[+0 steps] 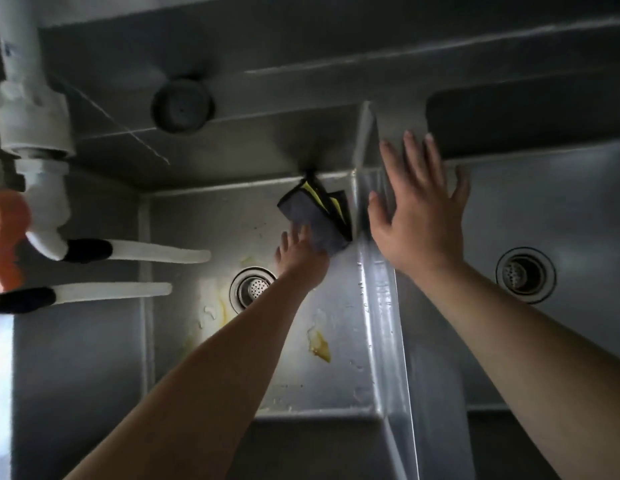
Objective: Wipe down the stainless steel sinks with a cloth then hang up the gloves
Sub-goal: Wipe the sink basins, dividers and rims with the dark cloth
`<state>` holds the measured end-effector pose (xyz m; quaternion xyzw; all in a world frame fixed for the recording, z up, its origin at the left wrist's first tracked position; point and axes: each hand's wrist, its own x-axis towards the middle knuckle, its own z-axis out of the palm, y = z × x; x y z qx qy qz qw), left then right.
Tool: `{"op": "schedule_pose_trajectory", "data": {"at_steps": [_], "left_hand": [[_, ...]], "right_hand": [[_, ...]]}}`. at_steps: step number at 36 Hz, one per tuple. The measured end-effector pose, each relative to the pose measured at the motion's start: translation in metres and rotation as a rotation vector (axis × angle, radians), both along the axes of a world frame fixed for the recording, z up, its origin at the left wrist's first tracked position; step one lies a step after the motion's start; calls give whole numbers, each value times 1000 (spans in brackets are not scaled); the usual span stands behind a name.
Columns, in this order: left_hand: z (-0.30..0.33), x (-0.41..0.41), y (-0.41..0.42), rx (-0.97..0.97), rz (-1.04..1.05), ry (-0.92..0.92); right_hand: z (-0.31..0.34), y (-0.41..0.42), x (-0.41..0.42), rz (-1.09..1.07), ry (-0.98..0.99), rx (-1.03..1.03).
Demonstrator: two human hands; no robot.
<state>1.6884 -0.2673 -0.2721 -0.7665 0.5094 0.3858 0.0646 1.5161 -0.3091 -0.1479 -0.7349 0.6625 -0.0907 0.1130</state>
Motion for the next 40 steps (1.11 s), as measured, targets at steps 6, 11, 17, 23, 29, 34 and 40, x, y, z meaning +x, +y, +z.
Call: {"op": "schedule_pose_trajectory", "data": {"at_steps": [6,11,17,23,29,34,40], "left_hand": [[-48,-4,-29,-35,47,-46],[-82,-7,-53,-203,-23,-132],[-93,-9,-66,-321,-329,-127],[-93,1,-25,-317,-770,-77],[-83,6,121,-328,-1031,63],[-72,6,190,-220,-1048,23],[-73,9,113,-301,-924,-129]], "right_hand": [[0,0,1,-19,12,1],[-3,-2,3,-37,8,-22],[-1,-1,2,-26,31,-12],[3,-1,4,-29,44,16],[4,-1,5,-42,15,4],[3,0,5,-58,-5,1],[4,0,4,-68,-13,17]]}}
